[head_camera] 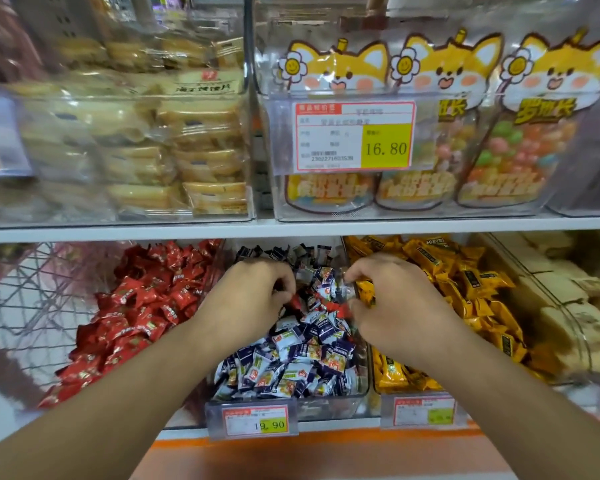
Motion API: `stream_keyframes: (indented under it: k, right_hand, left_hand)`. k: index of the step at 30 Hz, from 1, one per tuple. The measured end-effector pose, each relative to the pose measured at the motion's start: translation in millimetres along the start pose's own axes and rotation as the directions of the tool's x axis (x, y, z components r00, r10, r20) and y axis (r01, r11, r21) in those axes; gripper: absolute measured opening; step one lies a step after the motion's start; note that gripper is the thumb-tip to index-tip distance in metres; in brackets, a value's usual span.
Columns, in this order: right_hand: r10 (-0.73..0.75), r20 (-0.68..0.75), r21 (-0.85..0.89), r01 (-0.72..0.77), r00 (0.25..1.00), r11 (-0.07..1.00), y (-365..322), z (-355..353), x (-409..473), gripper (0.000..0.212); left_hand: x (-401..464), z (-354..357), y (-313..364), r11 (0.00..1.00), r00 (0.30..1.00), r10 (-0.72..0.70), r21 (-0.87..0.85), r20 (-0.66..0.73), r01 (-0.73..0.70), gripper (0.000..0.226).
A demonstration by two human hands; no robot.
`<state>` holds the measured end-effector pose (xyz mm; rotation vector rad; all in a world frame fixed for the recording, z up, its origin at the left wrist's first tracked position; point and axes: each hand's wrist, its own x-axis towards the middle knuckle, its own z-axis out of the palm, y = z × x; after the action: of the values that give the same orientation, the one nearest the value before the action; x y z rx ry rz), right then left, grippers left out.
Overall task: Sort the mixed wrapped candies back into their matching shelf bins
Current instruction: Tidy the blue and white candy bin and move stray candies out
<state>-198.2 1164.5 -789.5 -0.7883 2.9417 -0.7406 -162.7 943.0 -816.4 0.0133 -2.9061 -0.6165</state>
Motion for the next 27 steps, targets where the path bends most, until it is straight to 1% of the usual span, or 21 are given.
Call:
stream_keyframes:
  k: [2, 4, 6, 8, 12, 14, 15, 16, 18, 19, 22, 25, 27]
  right_hand:
    - [-0.001, -0.003, -0.011, 0.001, 1.0, 1.0, -3, 1, 1, 0.032]
    - [-0.005, -0.007, -0.028, 0.005, 1.0, 1.0, -5, 3, 3, 0.031]
    - [-0.012, -0.012, -0.051, 0.012, 1.0, 0.999, -7, 5, 3, 0.028]
    - [-0.017, -0.016, -0.081, 0.015, 1.0, 0.997, -8, 7, 1, 0.025]
    - [-0.036, -0.04, -0.127, 0.03, 0.999, 0.991, -11, 12, -3, 0.018]
    - [-0.031, -0.05, -0.131, 0.024, 0.998, 0.991, -15, 13, -5, 0.02]
    - [-0.029, -0.054, -0.135, 0.022, 0.998, 0.991, -17, 12, -6, 0.02]
    - [-0.03, -0.057, -0.137, 0.022, 0.998, 0.99, -18, 11, -6, 0.021]
    - [-0.033, -0.062, -0.132, 0.025, 0.997, 0.991, -19, 8, -6, 0.02]
    - [-0.027, -0.059, -0.128, 0.019, 0.998, 0.992, -18, 6, -6, 0.019]
    - [-0.003, -0.042, -0.116, -0.002, 0.999, 0.993, -15, 2, -4, 0.021]
    - [0.014, -0.025, -0.11, -0.016, 1.0, 0.994, -14, -1, -2, 0.023]
    - [0.017, -0.018, -0.1, -0.019, 1.0, 0.995, -11, -1, -1, 0.023]
  left_hand:
    - [-11, -7, 0, 0.99, 0.995, -0.049, -0.135, -0.089, 0.037, 0.015]
    - [-21, -14, -6, 0.963, 0.975, -0.122, -0.261, -0.188, 0.07, 0.015]
    - [-33, -22, -19, 0.915, 0.956, -0.193, -0.393, -0.222, 0.094, 0.017]
    - [-49, -31, -35, 0.881, 0.941, -0.245, -0.459, -0.234, 0.115, 0.02]
    - [-74, -55, -66, 0.868, 0.895, -0.326, -0.471, -0.305, 0.155, 0.019]
    - [-79, -68, -79, 0.885, 0.866, -0.367, -0.414, -0.339, 0.212, 0.011]
    - [-80, -73, -84, 0.898, 0.858, -0.38, -0.361, -0.345, 0.253, 0.005]
    - [-82, -76, -89, 0.912, 0.854, -0.383, -0.293, -0.352, 0.288, 0.006]
    - [-86, -80, -88, 0.931, 0.858, -0.365, -0.144, -0.361, 0.335, 0.019]
    - [-88, -80, -85, 0.939, 0.866, -0.343, -0.114, -0.365, 0.324, 0.021]
    - [-86, -73, -66, 0.979, 0.918, -0.201, -0.084, -0.342, 0.183, 0.022]
    - [-75, -59, -41, 0.998, 0.979, -0.034, -0.051, -0.203, 0.024, 0.026]
    - [-62, -46, -22, 0.998, 0.995, 0.029, -0.06, -0.097, -0.035, 0.028]
